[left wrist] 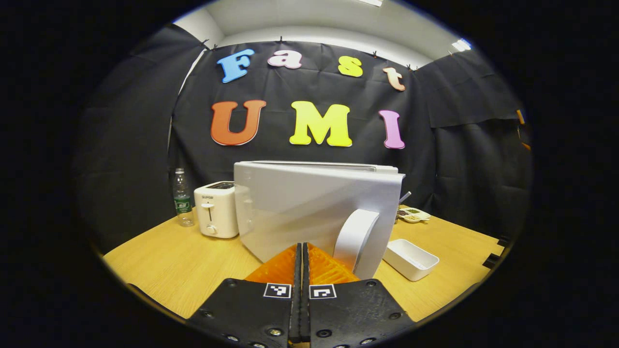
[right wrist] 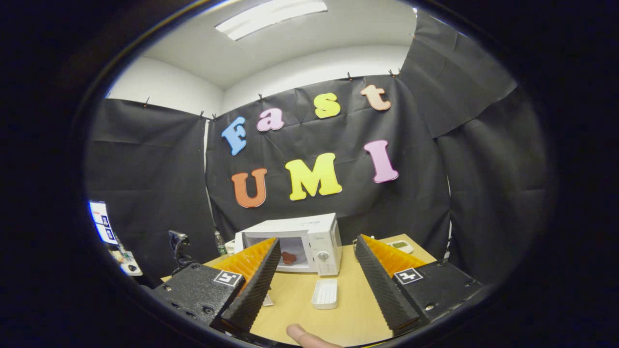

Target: Open the microwave oven with the left hand, put the food in, and close the microwave oven.

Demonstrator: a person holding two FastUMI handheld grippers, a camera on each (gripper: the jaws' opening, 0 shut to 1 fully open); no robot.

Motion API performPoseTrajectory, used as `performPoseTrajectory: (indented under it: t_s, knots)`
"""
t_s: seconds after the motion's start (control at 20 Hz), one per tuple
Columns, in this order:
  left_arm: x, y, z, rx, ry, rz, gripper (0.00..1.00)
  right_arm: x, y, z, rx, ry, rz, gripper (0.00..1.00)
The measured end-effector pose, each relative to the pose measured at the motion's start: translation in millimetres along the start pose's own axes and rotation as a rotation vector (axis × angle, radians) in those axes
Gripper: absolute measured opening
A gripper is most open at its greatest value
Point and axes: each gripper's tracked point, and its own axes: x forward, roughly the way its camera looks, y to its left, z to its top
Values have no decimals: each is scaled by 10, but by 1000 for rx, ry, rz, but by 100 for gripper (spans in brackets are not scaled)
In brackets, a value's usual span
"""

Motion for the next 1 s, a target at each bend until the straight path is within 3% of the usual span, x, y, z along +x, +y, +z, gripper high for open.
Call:
performPoseTrajectory:
  t_s: [0.4, 0.45, 0.7, 1.0]
  knots:
    - [688, -615, 82, 18, -35, -62, 0, -100, -296, 90, 11, -32, -16, 87]
    - [772, -660, 89, 3, -35, -66, 0, -111, -347, 106, 7, -40, -24, 99]
    - [1188, -880, 107, -54, -28, -84, 0, -93, -586, 60, 25, -45, -43, 99]
    - [1637, -1015, 36, -30, 0, -82, 0, 1, -901, -69, 63, -16, -73, 99]
